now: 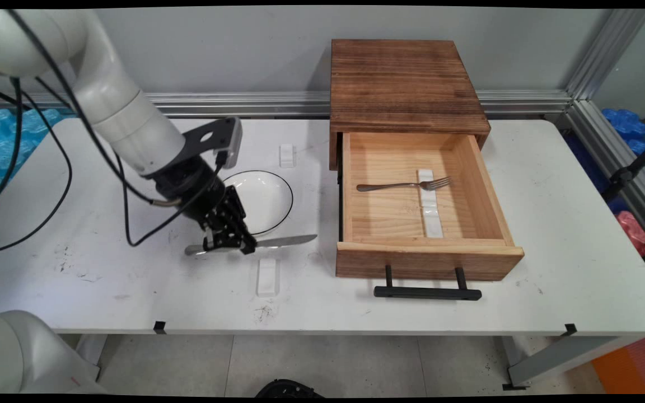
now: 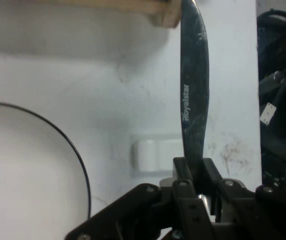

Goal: Place the picked object into the drawer

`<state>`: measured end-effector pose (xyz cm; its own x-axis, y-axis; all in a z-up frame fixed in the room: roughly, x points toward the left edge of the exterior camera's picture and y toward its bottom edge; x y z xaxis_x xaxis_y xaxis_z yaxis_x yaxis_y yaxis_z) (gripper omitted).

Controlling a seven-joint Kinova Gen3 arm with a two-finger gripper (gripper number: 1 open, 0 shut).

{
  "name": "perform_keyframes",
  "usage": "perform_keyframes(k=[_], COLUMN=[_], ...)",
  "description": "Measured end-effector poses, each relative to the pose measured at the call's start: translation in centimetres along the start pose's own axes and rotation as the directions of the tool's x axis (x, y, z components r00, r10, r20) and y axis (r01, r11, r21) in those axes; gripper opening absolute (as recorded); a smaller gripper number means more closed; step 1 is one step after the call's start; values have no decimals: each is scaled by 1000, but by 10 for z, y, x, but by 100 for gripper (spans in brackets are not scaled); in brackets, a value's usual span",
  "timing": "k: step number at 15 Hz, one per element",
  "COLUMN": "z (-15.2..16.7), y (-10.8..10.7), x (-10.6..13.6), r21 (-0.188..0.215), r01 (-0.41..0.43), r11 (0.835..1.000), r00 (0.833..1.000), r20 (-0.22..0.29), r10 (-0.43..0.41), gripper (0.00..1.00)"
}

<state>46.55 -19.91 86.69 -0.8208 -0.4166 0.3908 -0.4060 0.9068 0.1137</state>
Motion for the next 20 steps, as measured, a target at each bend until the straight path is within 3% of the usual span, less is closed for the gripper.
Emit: perform_keyframes(k=[10,20], z=[-23,-11], y=[-33,-58], x=[55,130], r21=[6,55], r01=[-7,-9], r11=[1000,998], r00=[999,992], r20=[-47,-123], r10=[7,16], gripper=[0,0])
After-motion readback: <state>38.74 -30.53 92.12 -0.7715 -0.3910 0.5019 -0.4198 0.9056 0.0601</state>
